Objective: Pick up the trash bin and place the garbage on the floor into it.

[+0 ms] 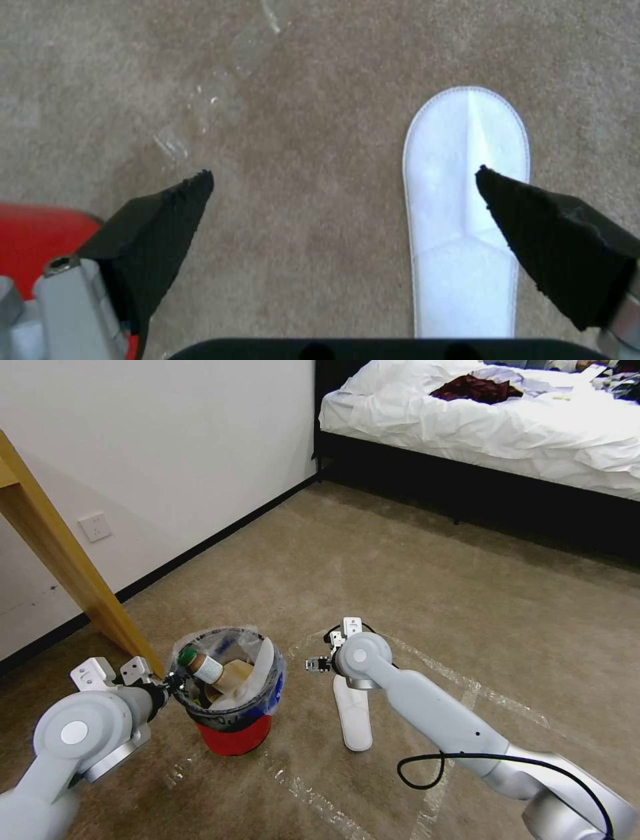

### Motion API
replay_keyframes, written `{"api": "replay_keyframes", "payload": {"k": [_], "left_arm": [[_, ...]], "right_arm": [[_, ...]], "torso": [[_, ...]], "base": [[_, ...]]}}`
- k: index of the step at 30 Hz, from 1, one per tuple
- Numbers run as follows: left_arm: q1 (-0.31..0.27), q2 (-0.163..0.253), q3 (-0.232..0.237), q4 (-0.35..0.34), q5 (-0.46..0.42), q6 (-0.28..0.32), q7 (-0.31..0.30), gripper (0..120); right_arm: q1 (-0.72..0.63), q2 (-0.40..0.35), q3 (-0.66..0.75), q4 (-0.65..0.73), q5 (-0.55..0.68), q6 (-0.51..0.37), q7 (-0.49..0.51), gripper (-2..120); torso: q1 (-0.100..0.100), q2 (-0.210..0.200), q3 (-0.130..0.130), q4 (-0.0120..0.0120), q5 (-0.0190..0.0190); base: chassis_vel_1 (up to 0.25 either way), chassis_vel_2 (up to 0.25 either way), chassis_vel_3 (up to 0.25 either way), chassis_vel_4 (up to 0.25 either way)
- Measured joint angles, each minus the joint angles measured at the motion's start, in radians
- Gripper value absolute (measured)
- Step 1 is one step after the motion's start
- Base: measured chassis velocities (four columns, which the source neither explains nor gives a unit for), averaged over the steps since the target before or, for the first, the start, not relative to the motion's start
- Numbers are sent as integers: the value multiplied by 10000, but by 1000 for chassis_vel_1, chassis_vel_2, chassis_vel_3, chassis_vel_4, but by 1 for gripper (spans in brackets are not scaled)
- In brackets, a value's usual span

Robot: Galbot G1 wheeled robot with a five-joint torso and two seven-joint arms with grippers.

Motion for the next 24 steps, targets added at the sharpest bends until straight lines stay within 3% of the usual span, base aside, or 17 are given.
{"api": "replay_keyframes", "payload": {"k": [24], "left_arm": [[-104,132,-147,-368,-424,-50,-55,4]], "right_arm": [[320,623,216,-2595,-1352,241,-1004,100]], "torso": [[0,0,0,0,0]], "base": [[0,0,0,0]]}}
